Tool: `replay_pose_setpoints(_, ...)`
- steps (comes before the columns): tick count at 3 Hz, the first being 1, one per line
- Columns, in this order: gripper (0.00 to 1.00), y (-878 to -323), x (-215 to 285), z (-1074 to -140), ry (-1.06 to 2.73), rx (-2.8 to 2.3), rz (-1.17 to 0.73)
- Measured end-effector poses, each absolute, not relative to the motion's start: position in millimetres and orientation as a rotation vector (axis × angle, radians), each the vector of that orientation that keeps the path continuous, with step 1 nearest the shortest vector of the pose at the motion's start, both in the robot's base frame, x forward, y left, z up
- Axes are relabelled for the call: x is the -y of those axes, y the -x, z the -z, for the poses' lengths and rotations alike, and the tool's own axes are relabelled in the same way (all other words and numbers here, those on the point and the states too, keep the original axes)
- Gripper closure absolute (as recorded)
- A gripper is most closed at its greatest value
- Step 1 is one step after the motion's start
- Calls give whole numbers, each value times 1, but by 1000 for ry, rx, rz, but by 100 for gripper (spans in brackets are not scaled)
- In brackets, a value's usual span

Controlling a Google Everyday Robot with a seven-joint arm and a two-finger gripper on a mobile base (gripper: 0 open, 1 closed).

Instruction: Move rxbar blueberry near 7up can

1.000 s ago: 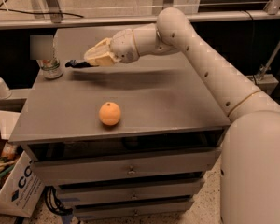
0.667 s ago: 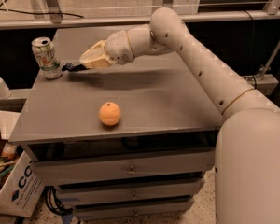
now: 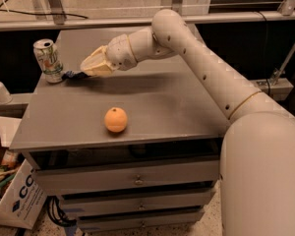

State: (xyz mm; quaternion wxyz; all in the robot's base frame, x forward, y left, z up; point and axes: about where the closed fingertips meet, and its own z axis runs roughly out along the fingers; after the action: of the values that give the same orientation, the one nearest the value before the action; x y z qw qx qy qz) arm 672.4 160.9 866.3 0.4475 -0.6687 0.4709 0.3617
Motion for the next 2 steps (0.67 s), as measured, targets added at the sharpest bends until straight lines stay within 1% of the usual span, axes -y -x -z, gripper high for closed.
replay_pose_setpoints(2,35,-672,-167,-864,1655,-1170,-896)
